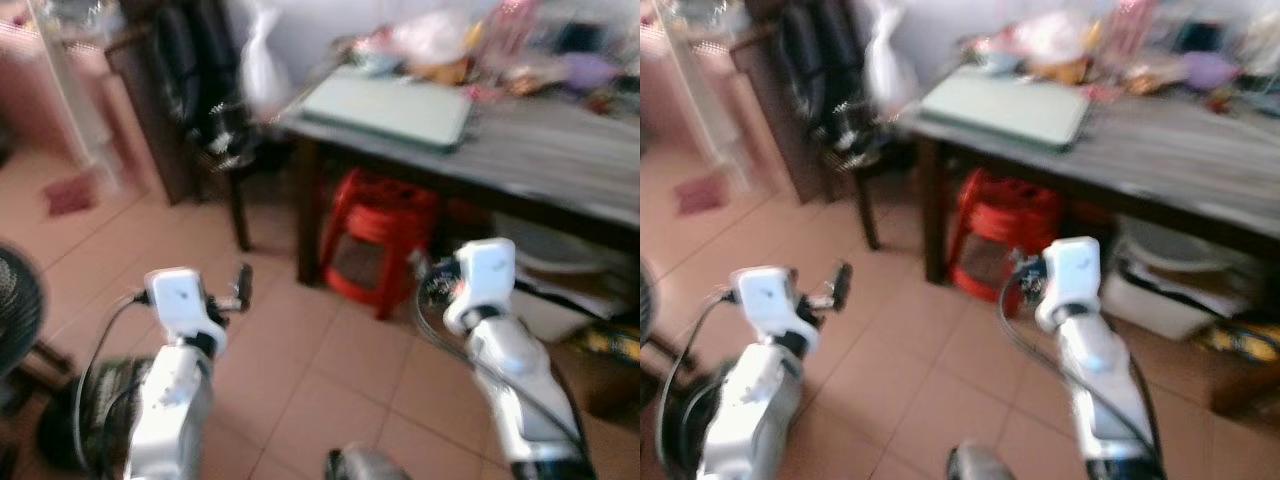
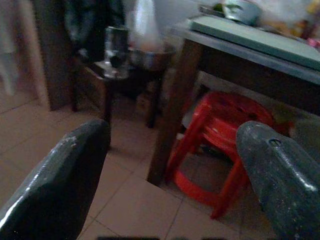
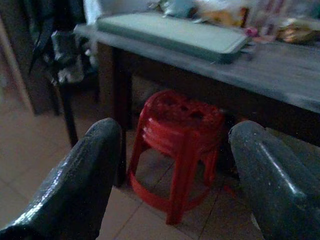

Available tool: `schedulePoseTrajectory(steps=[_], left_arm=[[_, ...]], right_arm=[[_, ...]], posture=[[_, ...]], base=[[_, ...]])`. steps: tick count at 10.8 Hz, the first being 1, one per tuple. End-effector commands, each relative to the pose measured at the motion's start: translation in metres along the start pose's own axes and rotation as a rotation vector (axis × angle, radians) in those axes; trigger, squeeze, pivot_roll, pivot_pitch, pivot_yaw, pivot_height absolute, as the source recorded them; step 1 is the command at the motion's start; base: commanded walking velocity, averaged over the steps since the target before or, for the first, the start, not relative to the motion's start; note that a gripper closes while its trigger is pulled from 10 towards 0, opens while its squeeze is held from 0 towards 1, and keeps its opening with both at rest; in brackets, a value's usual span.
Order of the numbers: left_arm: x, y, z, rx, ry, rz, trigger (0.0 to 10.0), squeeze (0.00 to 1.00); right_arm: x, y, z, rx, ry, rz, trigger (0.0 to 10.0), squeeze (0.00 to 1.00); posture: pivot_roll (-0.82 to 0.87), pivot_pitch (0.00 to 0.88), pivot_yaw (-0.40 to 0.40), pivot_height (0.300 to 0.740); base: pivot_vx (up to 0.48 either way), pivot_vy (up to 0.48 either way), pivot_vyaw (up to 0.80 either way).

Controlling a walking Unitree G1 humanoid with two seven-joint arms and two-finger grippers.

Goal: Setting the table

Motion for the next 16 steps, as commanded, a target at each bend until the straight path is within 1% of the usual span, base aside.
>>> schedulePoseTrajectory(steps=[1,2,4,6,9,10,11,13,14,15,16], left_arm=[[0.002,0.002,0.011,0.03,0.02,-0.029,10.0,0.0],[0.005,0.004,0.013,0.03,0.012,-0.064,10.0,0.0],[0.009,0.01,0.017,0.033,0.004,-0.094,10.0,0.0],[0.015,0.01,0.016,0.026,-0.011,-0.125,10.0,0.0],[0.016,0.009,0.017,0.022,-0.008,-0.13,10.0,0.0],[0.016,0.009,0.017,0.021,-0.009,-0.135,10.0,0.0],[0.015,0.009,0.017,0.022,-0.011,-0.131,10.0,0.0],[0.015,0.008,0.017,0.013,-0.009,-0.133,10.0,0.0],[0.017,0.008,0.016,0.007,-0.008,-0.144,10.0,0.0],[0.019,0.007,0.017,0.007,0.013,-0.163,10.0,0.0],[0.02,0.007,0.018,0.007,0.036,-0.174,10.0,0.0]], right_arm=[[-0.003,-0.001,-0.001,-0.004,0.011,-0.001,10.0,0.0],[-0.005,-0.002,-0.001,-0.001,0.013,-0.003,10.0,0.0],[-0.001,-0.004,0.0,0.004,0.02,-0.026,10.0,0.0],[0.002,-0.007,-0.001,0.001,0.018,-0.041,10.0,0.0],[0.001,-0.009,-0.002,-0.002,0.022,-0.041,10.0,0.0],[0.0,-0.009,-0.001,0.004,0.033,-0.037,10.0,1.0],[0.0,-0.009,0.0,0.009,0.039,-0.036,10.0,1.0],[0.003,-0.009,-0.002,-0.003,0.015,-0.057,10.0,1.0],[0.003,-0.01,-0.002,-0.003,0.026,-0.055,10.0,0.0],[0.001,-0.009,0.001,0.014,0.026,-0.047,10.0,0.0],[-0.001,-0.009,0.002,0.019,0.031,-0.038,10.0,0.0]], posture=[[-0.06,0.0,0.006,0.74],[-0.07,0.0,0.021,0.74],[-0.09,0.0,0.039,0.74],[-0.1,0.0,0.044,0.74],[-0.09,0.003,0.049,0.74],[-0.09,0.003,0.05,0.74],[-0.09,0.004,0.053,0.74],[-0.09,0.005,0.054,0.74],[-0.09,0.006,0.056,0.74],[-0.09,0.008,0.057,0.74],[-0.09,0.009,0.058,0.74]], base=[[0.0,0.0,-0.77],[0.0,0.0,-0.77],[0.0,0.0,-0.77],[0.0,-0.313,-0.77],[0.0,-0.339,-0.77],[0.0,-0.435,-0.78],[0.0,-0.48,-0.8],[0.0,-0.48,-0.78],[0.0,-0.465,-0.76],[0.0,-0.435,0.0],[0.315,-0.36,0.0]])
Point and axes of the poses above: a point about 5 cm out from each wrist's last joint towards the gripper, its own y axis pointing out of the wrist towards the gripper, its own z axis along the axis of the wrist's last joint, x = y × z, the point moved 4 cm from there along y, pointing out of the wrist towards the gripper, and after that the axes turned 3 degrees about -y, right-handed, at the moved point
